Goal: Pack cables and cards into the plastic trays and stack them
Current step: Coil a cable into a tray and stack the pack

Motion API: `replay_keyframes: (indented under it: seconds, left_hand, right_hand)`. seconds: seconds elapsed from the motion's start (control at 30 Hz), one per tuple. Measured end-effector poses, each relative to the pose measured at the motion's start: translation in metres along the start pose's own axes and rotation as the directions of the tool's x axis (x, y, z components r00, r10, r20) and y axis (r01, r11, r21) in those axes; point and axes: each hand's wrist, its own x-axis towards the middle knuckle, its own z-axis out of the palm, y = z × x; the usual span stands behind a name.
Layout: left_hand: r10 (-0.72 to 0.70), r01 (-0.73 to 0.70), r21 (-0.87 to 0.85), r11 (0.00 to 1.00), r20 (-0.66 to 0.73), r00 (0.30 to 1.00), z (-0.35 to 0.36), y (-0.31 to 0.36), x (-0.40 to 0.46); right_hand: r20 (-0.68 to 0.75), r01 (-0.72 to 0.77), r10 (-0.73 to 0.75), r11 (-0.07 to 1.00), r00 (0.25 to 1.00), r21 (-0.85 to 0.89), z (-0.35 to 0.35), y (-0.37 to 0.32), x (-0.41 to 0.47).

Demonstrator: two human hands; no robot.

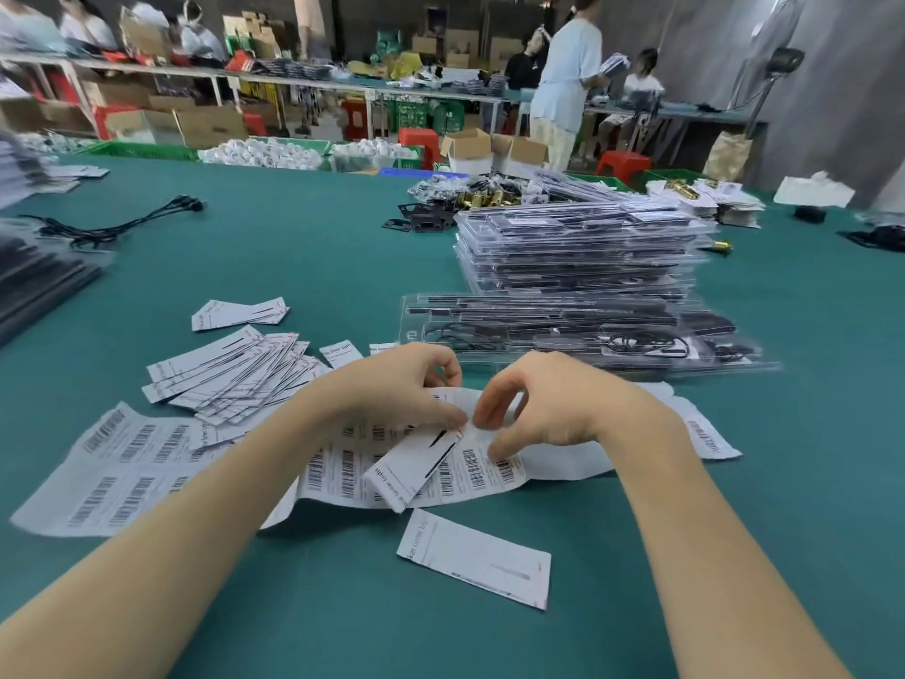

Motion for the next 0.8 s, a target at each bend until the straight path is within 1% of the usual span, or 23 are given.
replay_keyframes:
  seconds: [0.13, 0.23, 0.33, 0.37, 0.4, 0.5, 0.6, 0.73, 0.8]
  left_hand:
    - [0.005, -0.007, -0.067, 0.998, -0.035, 0.999, 0.0, -0.004, 0.001]
    - [0.062, -0.067, -0.094, 0.993, -0.054, 0.997, -0.002, -0.009, -0.002]
    - [0.185, -0.181, 0.055, 0.982, -0.067, 0.98, -0.001, -0.008, -0.003]
    - [0.203, -0.197, 0.087, 0.976, -0.064, 0.977, -0.001, -0.007, -0.002]
    - [0.193, -0.188, 0.085, 0.978, -0.056, 0.98, -0.001, -0.007, -0.002]
    - [0.096, -0.096, -0.012, 0.995, -0.004, 0.995, -0.004, -0.004, -0.003]
    - [0.081, -0.08, -0.026, 0.996, 0.037, 0.996, -0.007, 0.0, -0.004]
    - [0.075, -0.075, 0.007, 0.997, 0.019, 0.997, -0.002, 0.012, -0.004]
    - [0.077, -0.076, 0.061, 0.995, -0.015, 0.997, 0.004, 0.018, -0.001]
  right_hand:
    - [-0.061, 0.008, -0.011, 0.998, 0.998, -0.059, 0.007, -0.001, -0.001]
    - [-0.078, 0.004, -0.006, 0.999, 0.997, -0.035, 0.009, 0.003, -0.004]
    - [-0.097, -0.015, 0.013, 1.0, 0.995, -0.023, 0.008, 0.005, -0.008]
    - [-0.091, -0.022, 0.019, 0.999, 0.996, -0.031, 0.007, 0.005, -0.009]
    - [-0.084, -0.031, 0.027, 0.999, 0.996, -0.039, 0.005, 0.005, -0.01]
    - [-0.072, -0.055, 0.055, 0.998, 0.996, -0.009, 0.006, 0.005, -0.011]
    - [-0.071, -0.073, 0.073, 0.997, 0.995, 0.01, 0.008, 0.004, -0.009]
    - [-0.059, -0.071, 0.072, 0.997, 0.996, 0.01, 0.007, 0.004, -0.008]
    - [-0.048, -0.057, 0.057, 0.998, 0.997, -0.006, 0.008, 0.003, -0.009]
